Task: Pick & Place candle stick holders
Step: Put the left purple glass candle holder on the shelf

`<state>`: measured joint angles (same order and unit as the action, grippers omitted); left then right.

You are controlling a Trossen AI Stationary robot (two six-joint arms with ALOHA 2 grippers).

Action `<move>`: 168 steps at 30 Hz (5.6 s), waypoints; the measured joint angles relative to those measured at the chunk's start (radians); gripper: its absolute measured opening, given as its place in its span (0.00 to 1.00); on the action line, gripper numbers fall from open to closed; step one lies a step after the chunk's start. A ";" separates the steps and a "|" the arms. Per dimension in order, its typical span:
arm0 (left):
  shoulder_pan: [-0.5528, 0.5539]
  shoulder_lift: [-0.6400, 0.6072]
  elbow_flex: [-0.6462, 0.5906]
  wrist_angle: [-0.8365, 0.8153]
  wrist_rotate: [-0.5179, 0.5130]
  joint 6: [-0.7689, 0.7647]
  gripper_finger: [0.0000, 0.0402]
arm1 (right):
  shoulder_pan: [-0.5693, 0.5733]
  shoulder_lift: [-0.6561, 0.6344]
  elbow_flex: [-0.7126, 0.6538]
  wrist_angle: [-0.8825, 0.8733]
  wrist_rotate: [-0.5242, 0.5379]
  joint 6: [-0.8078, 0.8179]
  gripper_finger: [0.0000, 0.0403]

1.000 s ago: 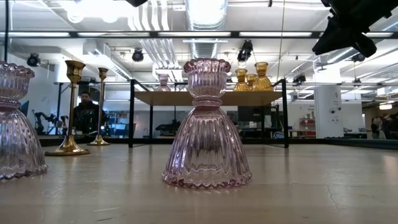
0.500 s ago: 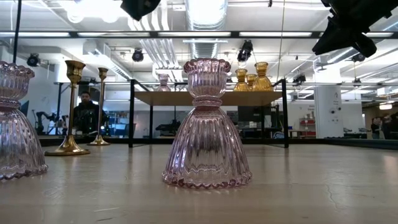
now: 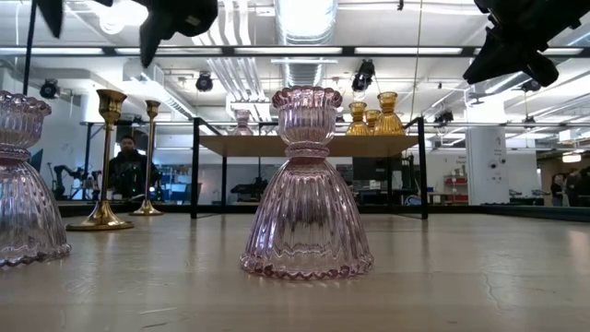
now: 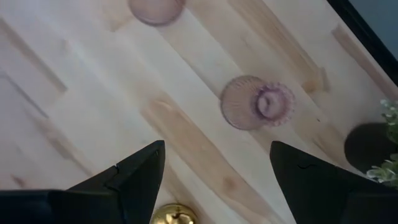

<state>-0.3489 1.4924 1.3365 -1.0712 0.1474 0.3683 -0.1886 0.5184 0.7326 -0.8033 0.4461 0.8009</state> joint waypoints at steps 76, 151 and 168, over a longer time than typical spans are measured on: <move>-0.044 0.004 -0.374 0.494 0.104 -0.181 0.10 | 0.000 0.002 -0.007 0.000 -0.003 -0.018 0.12; 1.008 0.382 0.802 -0.283 0.003 -0.455 0.07 | 0.000 0.002 -0.008 -0.002 0.000 -0.045 0.12; 1.038 0.441 0.803 -0.258 0.034 -0.435 0.07 | 0.000 0.002 -0.008 -0.004 -0.001 -0.044 0.12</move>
<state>0.6892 1.9331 2.1395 -1.3290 0.1810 -0.0671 -0.1883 0.5201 0.7250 -0.8075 0.4454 0.7565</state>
